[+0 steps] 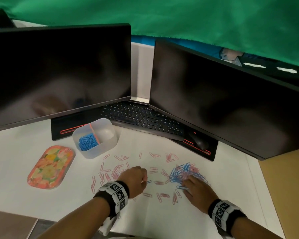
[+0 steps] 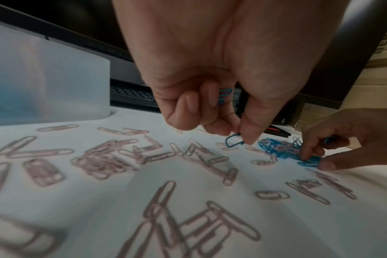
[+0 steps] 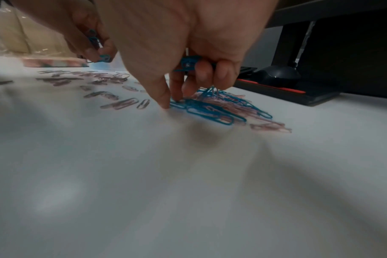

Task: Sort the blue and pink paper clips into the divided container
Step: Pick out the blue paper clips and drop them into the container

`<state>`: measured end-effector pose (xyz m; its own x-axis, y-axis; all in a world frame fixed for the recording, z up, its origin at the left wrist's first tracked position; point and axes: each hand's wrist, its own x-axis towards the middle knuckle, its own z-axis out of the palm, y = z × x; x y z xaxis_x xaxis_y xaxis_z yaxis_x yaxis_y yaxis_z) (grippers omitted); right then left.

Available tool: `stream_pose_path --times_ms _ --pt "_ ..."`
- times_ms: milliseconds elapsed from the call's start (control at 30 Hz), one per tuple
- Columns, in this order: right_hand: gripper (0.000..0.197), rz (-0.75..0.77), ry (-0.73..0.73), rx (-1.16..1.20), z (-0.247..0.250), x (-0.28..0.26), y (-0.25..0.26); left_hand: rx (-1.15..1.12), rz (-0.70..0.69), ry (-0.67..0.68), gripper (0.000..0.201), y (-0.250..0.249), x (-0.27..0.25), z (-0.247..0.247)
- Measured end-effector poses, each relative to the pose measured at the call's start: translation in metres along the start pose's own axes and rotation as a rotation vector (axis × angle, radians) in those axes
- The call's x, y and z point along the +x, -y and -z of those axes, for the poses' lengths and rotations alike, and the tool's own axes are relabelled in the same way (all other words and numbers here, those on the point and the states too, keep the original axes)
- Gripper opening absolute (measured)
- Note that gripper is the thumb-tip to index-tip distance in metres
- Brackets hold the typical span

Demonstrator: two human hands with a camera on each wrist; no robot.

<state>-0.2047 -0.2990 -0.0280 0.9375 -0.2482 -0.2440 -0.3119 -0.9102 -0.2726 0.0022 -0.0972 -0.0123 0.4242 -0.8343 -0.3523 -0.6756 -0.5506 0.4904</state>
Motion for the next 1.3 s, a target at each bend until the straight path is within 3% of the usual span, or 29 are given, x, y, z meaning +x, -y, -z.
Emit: stream_pose_path --times_ms 233,300,400,533,767,967,1133,1200,1300 --pt "0.025 -0.038 0.072 -0.188 -0.003 0.016 0.008 -0.024 0.006 0.020 0.003 0.015 -0.005 0.011" --pt "0.025 -0.053 0.049 -0.159 0.002 0.017 0.012 -0.021 0.000 0.011 0.005 0.018 -0.006 0.014" --pt "0.008 -0.089 0.037 -0.028 0.008 0.014 0.019 -0.025 -0.007 -0.010 0.011 0.023 -0.007 0.018" --pt "0.024 -0.051 0.022 0.024 0.004 0.016 0.019 -0.038 -0.018 -0.011 0.014 0.029 -0.008 0.023" --pt "0.024 -0.059 0.132 -0.018 0.012 0.042 0.032 -0.035 -0.022 -0.008 0.011 0.031 -0.010 0.027" --pt "0.010 -0.103 0.216 0.073 0.025 0.048 0.038 -0.088 0.003 -0.004 0.010 0.031 -0.011 0.029" --pt "0.013 -0.224 0.041 0.495 0.052 0.075 0.071 -0.437 0.123 -0.141 0.010 0.038 -0.011 0.043" --pt "0.013 -0.227 0.021 0.702 0.067 0.100 0.097 -0.700 0.227 -0.202 0.010 0.043 -0.015 0.059" --pt "0.030 -0.147 0.103 0.996 0.085 0.142 0.145 -1.201 0.395 -0.288 0.026 0.054 -0.021 0.089"
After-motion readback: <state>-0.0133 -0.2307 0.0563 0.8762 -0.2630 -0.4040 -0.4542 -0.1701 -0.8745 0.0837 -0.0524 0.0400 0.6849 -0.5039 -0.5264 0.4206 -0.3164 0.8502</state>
